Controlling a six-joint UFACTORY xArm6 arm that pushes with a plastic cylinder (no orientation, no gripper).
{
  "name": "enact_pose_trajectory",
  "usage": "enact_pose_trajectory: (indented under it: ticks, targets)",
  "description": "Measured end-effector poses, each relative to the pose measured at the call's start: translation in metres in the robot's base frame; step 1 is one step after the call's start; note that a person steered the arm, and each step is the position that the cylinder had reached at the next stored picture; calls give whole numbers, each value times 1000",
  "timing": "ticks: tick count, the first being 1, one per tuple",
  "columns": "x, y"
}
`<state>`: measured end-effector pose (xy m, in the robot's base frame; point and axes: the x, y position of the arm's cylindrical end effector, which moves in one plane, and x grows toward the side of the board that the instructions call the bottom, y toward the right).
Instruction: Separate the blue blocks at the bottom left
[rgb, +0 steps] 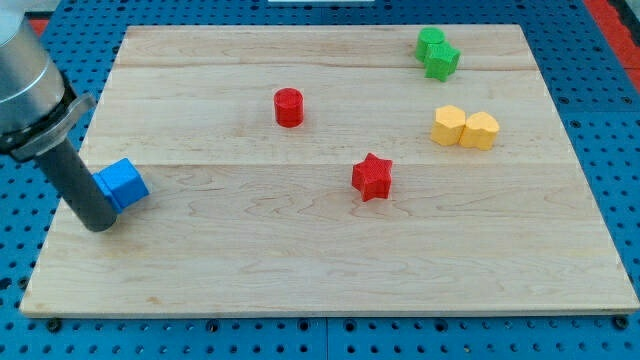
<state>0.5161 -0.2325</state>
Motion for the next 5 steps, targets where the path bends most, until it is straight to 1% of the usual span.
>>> enact_pose_trajectory:
  ticks: [1,2,3,4,5]
  targets:
    - [-21,0]
    - [-28,-2]
    - [-34,-26]
    - [-49,-21]
    - [-59,19]
